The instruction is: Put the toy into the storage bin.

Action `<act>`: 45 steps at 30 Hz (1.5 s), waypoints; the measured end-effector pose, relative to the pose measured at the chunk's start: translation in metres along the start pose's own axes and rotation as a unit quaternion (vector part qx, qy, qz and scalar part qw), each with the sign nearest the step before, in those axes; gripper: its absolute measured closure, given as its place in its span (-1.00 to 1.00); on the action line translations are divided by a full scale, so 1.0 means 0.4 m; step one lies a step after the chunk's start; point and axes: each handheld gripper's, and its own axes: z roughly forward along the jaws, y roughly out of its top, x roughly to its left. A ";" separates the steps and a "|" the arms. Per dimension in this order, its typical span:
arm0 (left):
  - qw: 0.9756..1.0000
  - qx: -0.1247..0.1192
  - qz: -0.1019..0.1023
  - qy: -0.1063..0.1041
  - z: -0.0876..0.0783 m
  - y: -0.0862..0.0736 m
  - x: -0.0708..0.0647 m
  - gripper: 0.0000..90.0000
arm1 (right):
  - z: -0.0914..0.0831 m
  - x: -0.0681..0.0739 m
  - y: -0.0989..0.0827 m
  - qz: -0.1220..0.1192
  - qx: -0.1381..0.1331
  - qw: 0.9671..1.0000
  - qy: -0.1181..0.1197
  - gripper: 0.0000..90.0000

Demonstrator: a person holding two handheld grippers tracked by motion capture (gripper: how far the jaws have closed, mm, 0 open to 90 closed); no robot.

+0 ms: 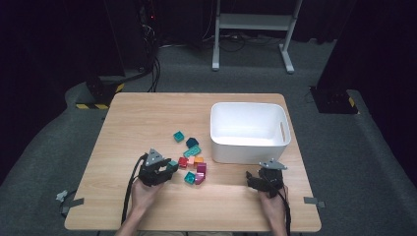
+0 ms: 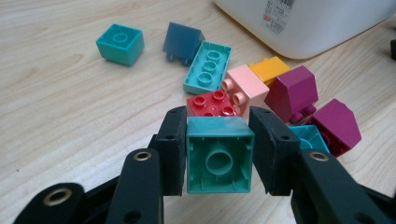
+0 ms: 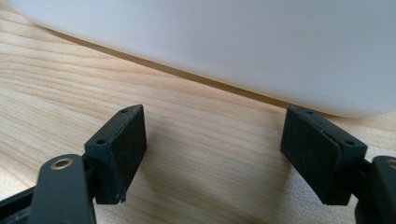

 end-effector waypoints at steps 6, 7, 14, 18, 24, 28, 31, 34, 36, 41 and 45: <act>1.000 0.000 -0.002 -0.014 -0.005 0.026 0.010 0.29 | 0.000 0.000 0.000 0.000 0.000 1.000 0.000 -0.50; 1.000 0.000 0.000 -0.015 -0.006 0.031 0.009 0.29 | 0.000 0.000 0.000 0.000 0.000 1.000 0.000 -0.50; 0.999 0.004 0.015 -0.032 -0.012 0.067 0.013 0.29 | 0.000 0.000 0.000 0.000 0.000 1.000 0.000 -0.50; 0.999 -0.006 0.012 -0.045 -0.015 0.091 0.021 0.29 | 0.000 0.000 0.000 0.000 0.000 1.000 0.000 -0.50; 0.998 -0.016 0.016 -0.057 -0.022 0.134 0.029 0.29 | 0.000 0.000 0.000 0.000 0.000 1.000 0.000 -0.50; 0.997 -0.024 0.018 -0.068 -0.027 0.163 0.034 0.29 | 0.000 0.000 0.000 0.000 0.000 1.000 0.000 -0.50; 0.997 -0.028 0.018 -0.071 -0.030 0.185 0.036 0.30 | 0.000 0.000 0.000 0.000 0.000 1.000 0.000 -0.50; 0.997 -0.033 0.022 -0.073 -0.033 0.206 0.037 0.30 | 0.000 0.000 0.000 0.000 0.000 1.000 0.000 -0.50; 0.996 -0.037 0.020 -0.080 -0.033 0.219 0.038 0.29 | 0.000 0.000 0.000 0.000 0.000 1.000 0.001 -0.50; 0.995 -0.042 0.017 -0.094 -0.029 0.250 0.041 0.29 | 0.000 0.000 0.000 0.000 0.000 1.000 0.000 -0.50; 0.994 -0.050 0.018 -0.097 -0.028 0.272 0.040 0.29 | 0.000 0.001 0.000 0.000 0.000 1.000 0.000 -0.50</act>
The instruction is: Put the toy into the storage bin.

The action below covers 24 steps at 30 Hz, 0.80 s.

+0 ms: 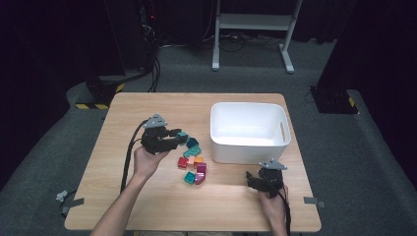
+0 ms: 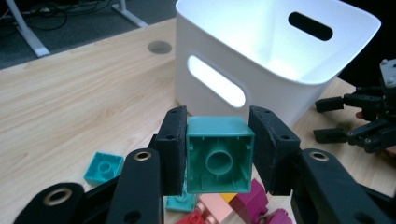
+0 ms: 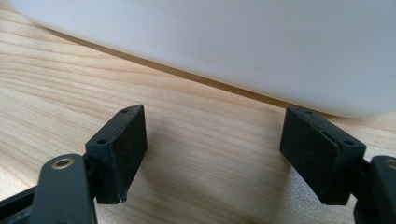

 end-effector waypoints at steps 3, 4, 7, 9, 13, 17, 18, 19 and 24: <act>1.000 0.000 0.001 -0.004 0.004 0.017 0.004 0.29 | 0.000 0.000 0.000 0.000 0.000 1.000 0.000 -0.49; 1.000 0.000 0.001 -0.004 0.004 0.017 0.004 0.29 | 0.000 0.000 0.000 0.000 0.000 1.000 0.000 -0.49; 1.000 -0.005 0.001 -0.010 0.008 0.043 0.005 0.29 | 0.000 0.000 0.000 0.000 0.000 1.000 0.000 -0.49; 1.000 -0.006 0.004 -0.013 0.012 0.057 0.004 0.29 | 0.000 0.000 0.000 0.000 0.000 1.000 0.000 -0.49; 1.000 -0.006 0.005 -0.021 0.026 0.082 0.002 0.29 | 0.000 0.000 0.000 0.000 0.000 1.000 0.000 -0.49; 1.000 -0.007 0.007 -0.028 0.042 0.105 -0.004 0.29 | 0.000 0.000 0.000 0.001 0.000 1.000 0.000 -0.49; 0.999 -0.009 0.008 -0.030 0.046 0.109 -0.006 0.29 | 0.000 0.000 0.000 0.000 0.000 1.000 0.000 -0.49; 0.999 -0.008 0.007 -0.032 0.050 0.113 -0.008 0.29 | 0.000 0.000 0.000 0.000 0.000 1.000 0.000 -0.49; 0.999 -0.010 0.006 -0.040 0.070 0.131 -0.018 0.29 | 0.000 0.000 0.000 -0.001 0.000 1.000 0.000 -0.49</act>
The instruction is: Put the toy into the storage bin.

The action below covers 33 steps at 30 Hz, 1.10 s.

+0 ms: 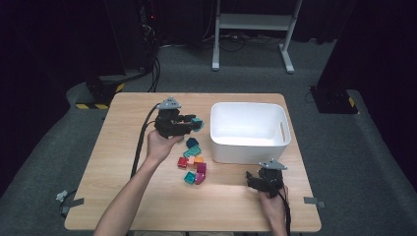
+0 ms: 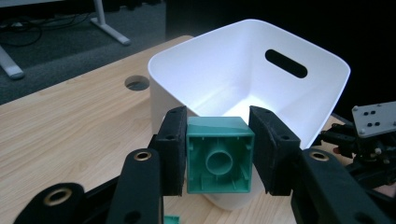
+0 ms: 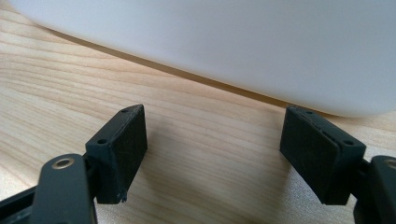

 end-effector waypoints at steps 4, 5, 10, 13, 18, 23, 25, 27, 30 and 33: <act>1.000 0.000 0.001 -0.004 0.018 0.016 -0.003 0.29 | 0.000 0.000 0.000 0.000 0.000 1.000 0.000 -0.49; 1.000 0.000 0.000 -0.005 0.023 0.020 -0.003 0.29 | 0.000 0.000 0.000 0.000 0.000 1.000 0.000 -0.49; 1.000 0.002 0.000 -0.009 0.046 0.033 -0.004 0.29 | 0.000 0.000 0.000 0.000 0.000 1.000 0.000 -0.49; 1.000 0.001 0.000 -0.011 0.058 0.039 -0.007 0.29 | 0.000 0.000 0.000 -0.001 0.000 1.000 0.001 -0.49; 1.000 0.004 0.009 -0.014 0.078 0.052 -0.016 0.29 | 0.000 0.001 0.000 -0.001 0.000 1.000 0.001 -0.49; 1.000 -0.001 0.006 -0.024 0.097 0.061 -0.023 0.29 | -0.001 0.001 0.000 -0.002 0.000 1.000 0.002 -0.49; 1.000 0.005 0.009 -0.026 0.108 0.063 -0.027 0.29 | 0.000 0.001 0.000 -0.002 0.000 1.000 0.002 -0.49; 1.000 0.006 0.010 -0.028 0.117 0.066 -0.031 0.29 | -0.001 0.001 0.000 -0.002 0.000 1.000 0.002 -0.49; 0.999 0.006 0.013 -0.033 0.131 0.074 -0.041 0.29 | -0.001 0.001 0.000 -0.002 0.000 1.000 0.002 -0.49; 0.999 0.009 0.018 -0.038 0.147 0.080 -0.052 0.29 | -0.001 0.001 0.000 -0.003 0.000 1.000 0.002 -0.49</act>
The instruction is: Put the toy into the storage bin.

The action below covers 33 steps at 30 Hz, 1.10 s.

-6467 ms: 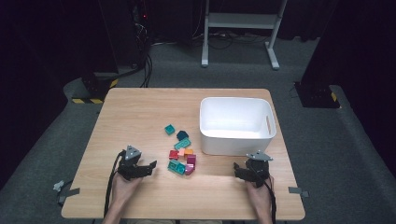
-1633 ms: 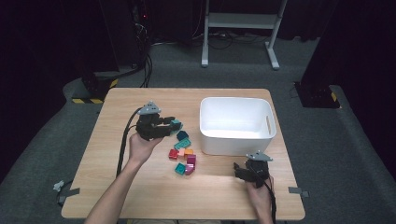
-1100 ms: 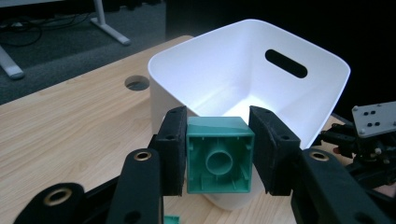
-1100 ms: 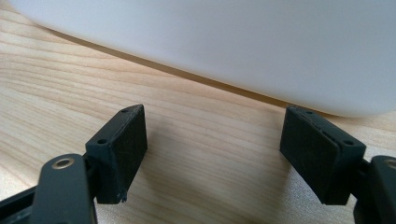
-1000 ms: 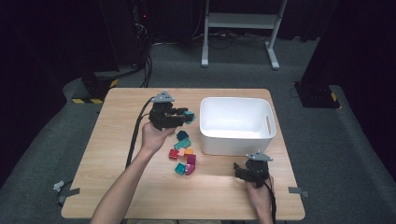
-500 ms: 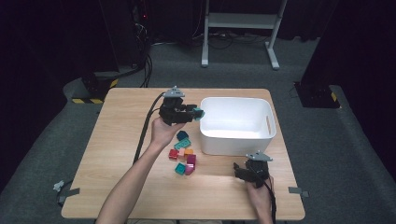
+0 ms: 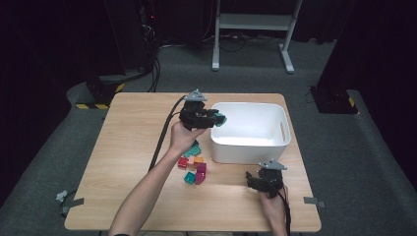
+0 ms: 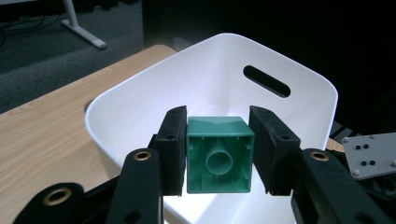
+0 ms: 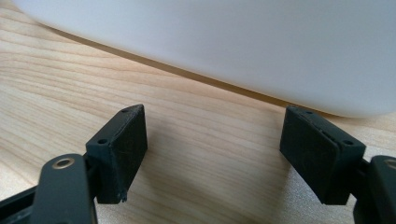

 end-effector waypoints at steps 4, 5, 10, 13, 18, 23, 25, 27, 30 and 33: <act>1.000 -0.004 0.009 -0.002 0.020 0.004 -0.013 0.24 | 0.000 0.000 0.000 0.000 0.000 1.000 0.000 -0.49; 1.000 -0.008 0.008 -0.003 0.023 0.005 -0.014 0.15 | 0.000 0.000 0.000 0.000 0.000 1.000 0.000 -0.49; 1.000 -0.011 0.017 0.004 0.018 0.003 -0.026 -0.07 | 0.000 0.000 0.000 0.001 0.001 1.000 0.000 -0.49; 1.000 -0.014 0.019 0.008 0.007 -0.001 -0.027 -0.08 | 0.000 0.000 0.000 0.001 0.001 1.000 0.001 -0.49; 1.000 -0.017 0.009 0.015 -0.037 -0.024 -0.016 -0.10 | 0.000 0.001 0.000 0.001 0.001 1.000 0.000 -0.49; 0.999 -0.016 0.005 0.030 -0.076 -0.057 -0.008 -0.09 | 0.000 0.001 0.000 0.001 0.001 1.000 0.001 -0.49; 0.999 -0.016 0.004 0.036 -0.091 -0.071 -0.004 -0.10 | 0.000 0.001 0.000 0.001 0.001 1.000 0.001 -0.49; 0.999 -0.016 0.004 0.041 -0.098 -0.078 -0.002 -0.10 | 0.000 0.001 0.000 0.001 0.001 1.000 0.001 -0.49; 0.998 -0.017 -0.001 0.054 -0.130 -0.105 0.008 -0.10 | 0.000 0.001 0.000 0.001 0.001 1.000 0.001 -0.49; 0.998 -0.017 -0.003 0.062 -0.145 -0.117 0.012 -0.11 | 0.000 0.001 0.000 0.001 0.001 1.000 0.001 -0.49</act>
